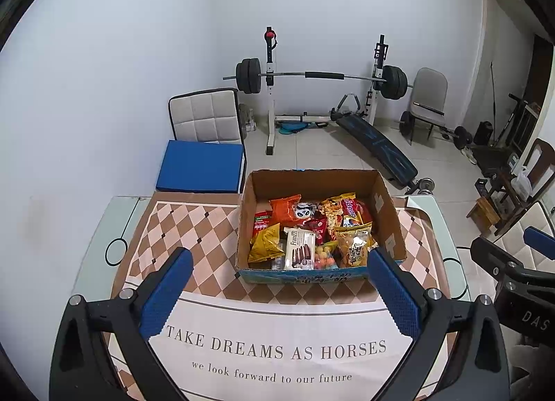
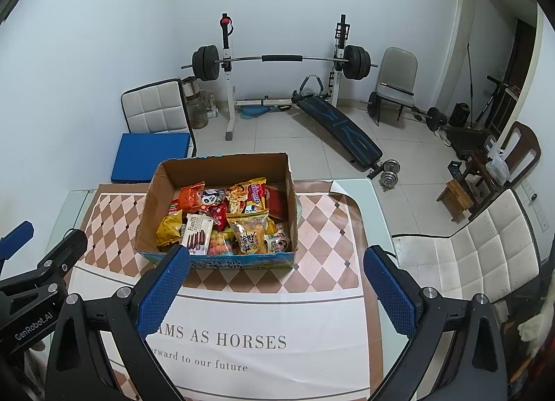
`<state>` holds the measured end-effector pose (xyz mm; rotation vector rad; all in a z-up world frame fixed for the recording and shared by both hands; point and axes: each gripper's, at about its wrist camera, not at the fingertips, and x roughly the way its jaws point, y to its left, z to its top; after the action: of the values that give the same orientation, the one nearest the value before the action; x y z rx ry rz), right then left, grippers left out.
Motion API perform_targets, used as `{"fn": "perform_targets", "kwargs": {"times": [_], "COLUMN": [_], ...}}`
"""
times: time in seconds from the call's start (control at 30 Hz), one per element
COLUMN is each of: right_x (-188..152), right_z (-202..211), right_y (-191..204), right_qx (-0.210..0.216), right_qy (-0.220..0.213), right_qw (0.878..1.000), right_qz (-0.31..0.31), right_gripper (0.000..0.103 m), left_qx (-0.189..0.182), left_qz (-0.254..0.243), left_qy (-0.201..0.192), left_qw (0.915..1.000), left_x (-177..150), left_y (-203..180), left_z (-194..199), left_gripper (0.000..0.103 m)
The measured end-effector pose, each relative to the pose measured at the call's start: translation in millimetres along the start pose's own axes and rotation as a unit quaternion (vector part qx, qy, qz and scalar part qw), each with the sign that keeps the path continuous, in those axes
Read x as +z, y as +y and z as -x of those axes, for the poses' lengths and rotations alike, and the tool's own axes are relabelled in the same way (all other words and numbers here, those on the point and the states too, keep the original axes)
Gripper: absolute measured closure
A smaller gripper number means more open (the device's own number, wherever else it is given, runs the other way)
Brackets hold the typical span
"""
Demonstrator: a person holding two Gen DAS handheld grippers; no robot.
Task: Organize snacks
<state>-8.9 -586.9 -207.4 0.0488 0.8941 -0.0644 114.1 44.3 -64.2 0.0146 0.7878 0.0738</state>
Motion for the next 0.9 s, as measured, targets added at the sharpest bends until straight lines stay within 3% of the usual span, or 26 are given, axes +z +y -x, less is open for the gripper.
{"fn": "perform_targets", "kwargs": {"times": [0.9], "right_x": [5.1], "right_z": [1.0], "right_y": [-0.4], "right_qx": [0.001], "right_qy": [-0.004], "right_qw": [1.000], "right_qz": [0.002], "right_gripper": [0.001], "left_qx": [-0.001], "left_qz": [0.000], "left_qy": [-0.001], "left_qw": [1.0000], "left_x": [4.8], "left_y": [0.2], "left_z": [1.6], "left_gripper": [0.000]}}
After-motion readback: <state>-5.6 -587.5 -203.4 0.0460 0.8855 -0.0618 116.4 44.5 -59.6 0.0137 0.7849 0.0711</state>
